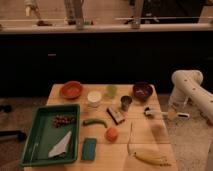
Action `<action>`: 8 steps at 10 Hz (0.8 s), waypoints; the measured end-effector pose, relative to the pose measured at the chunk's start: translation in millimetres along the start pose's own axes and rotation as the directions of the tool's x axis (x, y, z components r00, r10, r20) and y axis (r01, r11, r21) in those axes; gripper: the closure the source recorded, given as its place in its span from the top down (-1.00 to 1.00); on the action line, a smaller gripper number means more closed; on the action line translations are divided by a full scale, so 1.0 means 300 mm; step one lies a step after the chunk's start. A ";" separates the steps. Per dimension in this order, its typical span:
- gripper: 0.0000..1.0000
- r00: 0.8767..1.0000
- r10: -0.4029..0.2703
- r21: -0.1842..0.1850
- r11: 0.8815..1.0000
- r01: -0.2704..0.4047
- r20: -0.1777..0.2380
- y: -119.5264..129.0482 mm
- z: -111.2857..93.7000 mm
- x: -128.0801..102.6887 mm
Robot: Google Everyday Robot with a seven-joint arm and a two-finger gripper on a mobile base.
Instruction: Wipe table surface with brush
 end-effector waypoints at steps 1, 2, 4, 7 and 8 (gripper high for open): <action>-1.00 1.000 -0.008 -0.001 1.000 0.008 -0.003 0.012 0.005 -0.023; -1.00 1.000 -0.027 -0.002 1.000 0.027 -0.002 0.032 0.004 -0.051; -1.00 0.997 -0.071 -0.011 0.997 0.071 0.000 0.079 0.008 -0.073; -1.00 0.992 -0.124 -0.031 0.992 0.124 0.001 0.149 0.016 -0.031; -1.00 0.990 -0.139 -0.037 0.990 0.139 -0.002 0.169 0.020 -0.004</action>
